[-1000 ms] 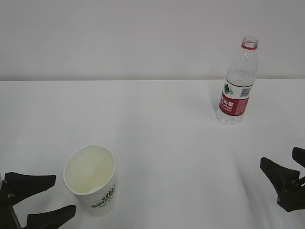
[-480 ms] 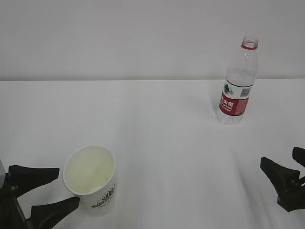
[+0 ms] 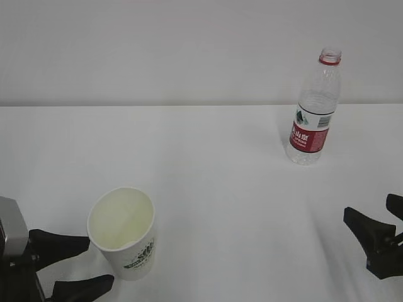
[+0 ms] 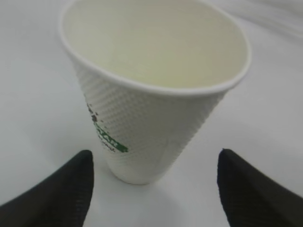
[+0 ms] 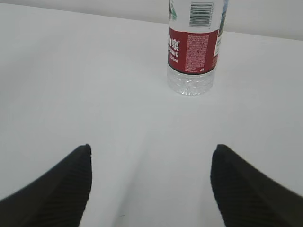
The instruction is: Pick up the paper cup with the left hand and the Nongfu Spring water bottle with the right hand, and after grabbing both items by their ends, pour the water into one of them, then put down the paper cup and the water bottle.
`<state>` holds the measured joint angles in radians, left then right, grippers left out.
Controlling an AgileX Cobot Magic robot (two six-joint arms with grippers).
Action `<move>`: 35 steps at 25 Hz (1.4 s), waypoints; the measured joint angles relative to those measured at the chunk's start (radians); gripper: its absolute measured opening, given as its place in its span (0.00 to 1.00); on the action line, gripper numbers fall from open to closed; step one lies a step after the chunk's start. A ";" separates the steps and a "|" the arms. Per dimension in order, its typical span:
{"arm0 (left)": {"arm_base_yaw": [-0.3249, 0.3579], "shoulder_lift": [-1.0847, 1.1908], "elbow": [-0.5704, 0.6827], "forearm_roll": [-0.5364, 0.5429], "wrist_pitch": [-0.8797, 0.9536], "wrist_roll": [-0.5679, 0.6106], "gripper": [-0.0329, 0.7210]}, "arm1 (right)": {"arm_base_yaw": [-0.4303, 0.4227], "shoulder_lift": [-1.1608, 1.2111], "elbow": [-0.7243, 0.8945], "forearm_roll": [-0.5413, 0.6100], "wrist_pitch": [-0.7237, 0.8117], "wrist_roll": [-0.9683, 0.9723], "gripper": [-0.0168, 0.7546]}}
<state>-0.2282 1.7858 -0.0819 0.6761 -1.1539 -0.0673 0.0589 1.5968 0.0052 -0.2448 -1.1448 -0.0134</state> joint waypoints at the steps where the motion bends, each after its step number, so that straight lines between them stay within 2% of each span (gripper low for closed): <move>1: 0.000 0.000 -0.002 0.007 0.000 -0.004 0.83 | 0.000 0.000 0.000 0.000 0.000 0.000 0.79; 13: 0.000 0.010 -0.126 0.028 0.000 -0.038 0.83 | 0.000 0.000 0.000 0.000 -0.001 0.000 0.78; 29: 0.000 0.016 -0.129 -0.170 0.000 -0.018 0.83 | 0.000 0.000 0.000 0.000 -0.001 0.000 0.78; 32: 0.000 0.015 -0.130 -0.184 0.000 -0.016 0.83 | 0.000 0.000 0.000 0.000 -0.001 0.000 0.78; 35: 0.000 0.015 -0.130 -0.144 0.000 -0.014 0.83 | 0.000 0.000 0.000 0.000 -0.001 0.000 0.78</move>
<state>-0.2282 1.8006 -0.2118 0.5322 -1.1539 -0.0812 0.0589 1.5968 0.0052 -0.2448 -1.1456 -0.0134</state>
